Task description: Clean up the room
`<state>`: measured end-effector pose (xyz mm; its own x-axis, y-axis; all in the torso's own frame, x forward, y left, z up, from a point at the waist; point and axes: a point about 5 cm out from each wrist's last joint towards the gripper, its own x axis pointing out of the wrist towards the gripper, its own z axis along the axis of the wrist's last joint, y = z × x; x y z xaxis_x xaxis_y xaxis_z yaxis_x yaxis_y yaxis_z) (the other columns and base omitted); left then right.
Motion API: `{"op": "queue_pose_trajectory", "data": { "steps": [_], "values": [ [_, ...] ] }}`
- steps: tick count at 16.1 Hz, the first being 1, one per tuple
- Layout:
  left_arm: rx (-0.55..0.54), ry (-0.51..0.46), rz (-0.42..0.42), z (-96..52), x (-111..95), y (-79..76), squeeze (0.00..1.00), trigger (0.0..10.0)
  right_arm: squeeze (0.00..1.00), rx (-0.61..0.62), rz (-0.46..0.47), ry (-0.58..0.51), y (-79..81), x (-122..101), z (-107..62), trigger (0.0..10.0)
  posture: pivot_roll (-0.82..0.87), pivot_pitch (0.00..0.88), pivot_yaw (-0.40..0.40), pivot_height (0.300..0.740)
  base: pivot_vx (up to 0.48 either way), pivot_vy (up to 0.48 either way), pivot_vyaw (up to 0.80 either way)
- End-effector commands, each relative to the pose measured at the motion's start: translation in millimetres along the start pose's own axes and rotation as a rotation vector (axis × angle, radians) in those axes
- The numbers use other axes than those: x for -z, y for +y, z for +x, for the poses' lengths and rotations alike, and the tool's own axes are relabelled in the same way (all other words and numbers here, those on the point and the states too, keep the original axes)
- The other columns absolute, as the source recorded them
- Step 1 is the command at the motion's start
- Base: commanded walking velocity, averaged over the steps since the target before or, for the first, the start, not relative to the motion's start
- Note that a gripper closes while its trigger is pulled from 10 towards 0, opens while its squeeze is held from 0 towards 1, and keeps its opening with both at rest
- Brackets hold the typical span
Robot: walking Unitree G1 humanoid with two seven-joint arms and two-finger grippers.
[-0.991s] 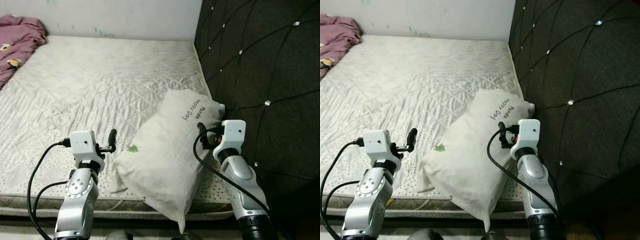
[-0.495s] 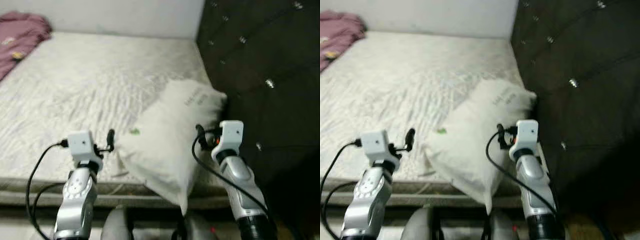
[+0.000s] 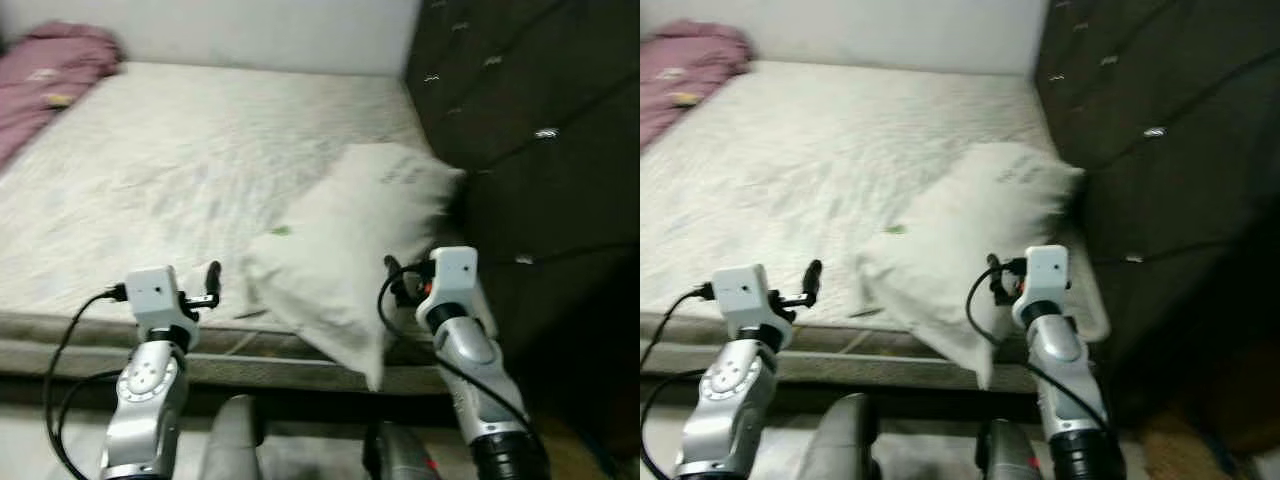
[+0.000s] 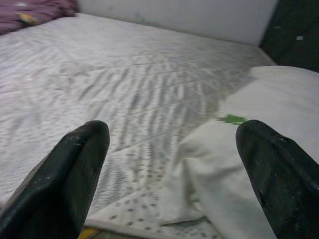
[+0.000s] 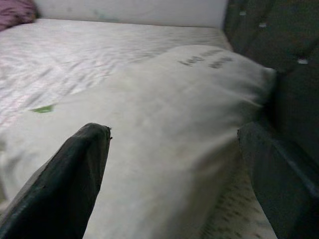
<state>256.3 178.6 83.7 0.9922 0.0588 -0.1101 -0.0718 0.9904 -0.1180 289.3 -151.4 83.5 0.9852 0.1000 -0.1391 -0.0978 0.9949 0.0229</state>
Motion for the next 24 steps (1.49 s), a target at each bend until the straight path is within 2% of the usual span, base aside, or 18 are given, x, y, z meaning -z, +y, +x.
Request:
{"op": "queue_pose_trajectory", "data": {
  "steps": [1,12,16,19,22,24],
  "values": [
    [0.013,-0.023,-0.011,1.5,-4.9,-3.7,0.00,10.0,0.00,0.009,-0.008,-0.026,-2.8,-7.0,2.4,10.0,0.01,0.013,-0.021,0.643,0.292,0.000,0.00],
    [0.022,-0.017,-0.013,0.6,-3.6,-4.4,0.00,10.0,0.00,0.020,-0.028,-0.056,-2.5,-11.5,3.5,10.0,0.01,0.021,-0.023,0.643,0.341,0.000,0.00],
    [-0.003,0.001,0.004,2.5,-5.2,-3.1,0.00,10.0,0.00,0.021,-0.027,-0.058,-2.8,-12.3,4.6,10.0,0.03,0.035,-0.024,0.643,0.000,0.000,0.00],
    [-0.026,-0.017,0.017,1.1,-18.5,4.8,0.00,10.0,0.00,0.018,-0.021,-0.060,-0.1,-14.7,5.4,10.0,0.06,0.074,-0.026,0.613,0.000,0.000,0.00],
    [-0.017,-0.025,0.028,-4.0,-24.4,-1.4,0.00,10.0,0.00,0.000,-0.038,-0.083,2.5,-23.7,8.6,10.0,0.05,0.110,-0.033,0.579,0.000,0.000,0.00],
    [0.003,-0.004,0.015,-9.1,-20.2,-4.7,0.00,10.0,0.00,-0.037,-0.022,-0.067,6.1,-21.0,9.2,10.0,0.06,0.111,-0.040,0.554,0.000,0.000,0.00]
  ]
}}
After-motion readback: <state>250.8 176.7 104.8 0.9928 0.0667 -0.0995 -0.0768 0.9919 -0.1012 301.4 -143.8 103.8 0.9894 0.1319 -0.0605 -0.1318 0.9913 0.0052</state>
